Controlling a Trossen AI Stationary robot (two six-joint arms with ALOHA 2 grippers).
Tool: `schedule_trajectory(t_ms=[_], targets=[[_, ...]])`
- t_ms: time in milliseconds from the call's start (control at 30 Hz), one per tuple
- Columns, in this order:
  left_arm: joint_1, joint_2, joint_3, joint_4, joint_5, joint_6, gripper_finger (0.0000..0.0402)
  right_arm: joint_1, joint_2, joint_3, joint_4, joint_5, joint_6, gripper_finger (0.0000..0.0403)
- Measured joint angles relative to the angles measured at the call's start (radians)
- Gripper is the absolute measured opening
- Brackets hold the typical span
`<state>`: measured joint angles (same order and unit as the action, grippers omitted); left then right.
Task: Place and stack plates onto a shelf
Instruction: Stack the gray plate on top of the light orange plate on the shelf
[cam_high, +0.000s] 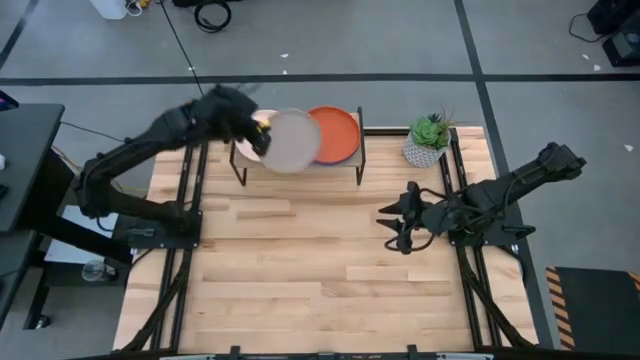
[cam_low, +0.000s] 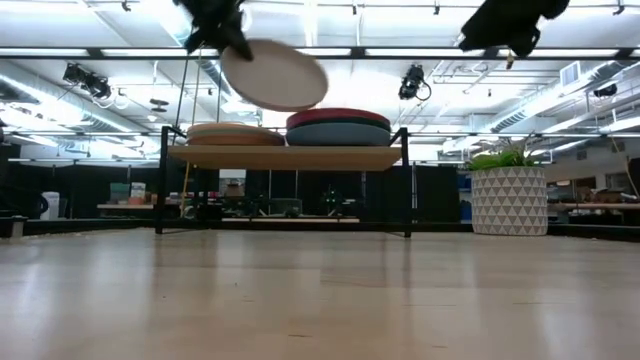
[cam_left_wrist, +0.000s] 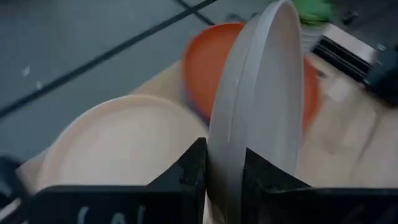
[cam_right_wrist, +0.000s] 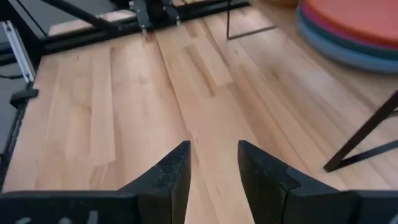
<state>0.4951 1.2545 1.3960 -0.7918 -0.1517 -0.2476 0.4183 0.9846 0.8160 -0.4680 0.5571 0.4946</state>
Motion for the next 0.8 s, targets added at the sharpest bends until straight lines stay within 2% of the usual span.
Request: schedule_trajectory(t_ms=[167,333,567,800], targets=[[0.23,0.002,-0.001,-0.038,0.151,0.032,0.0057,0.0,0.028,-0.041,0.042,-0.004,0.003,0.0138],[0.381,0.002,-0.001,-0.041,0.285,0.051,0.0057,0.0,0.027,-0.08,0.066,-0.006,0.003,0.0138],[0.498,0.026,-0.002,-0.107,0.319,0.078,0.0057,0.001,0.028,-0.085,0.1,-0.003,0.0,0.0138],[0.53,0.11,-0.002,-0.134,0.407,0.09,0.0057,0.001,0.028,-0.085,0.116,-0.002,0.0,0.0137]])
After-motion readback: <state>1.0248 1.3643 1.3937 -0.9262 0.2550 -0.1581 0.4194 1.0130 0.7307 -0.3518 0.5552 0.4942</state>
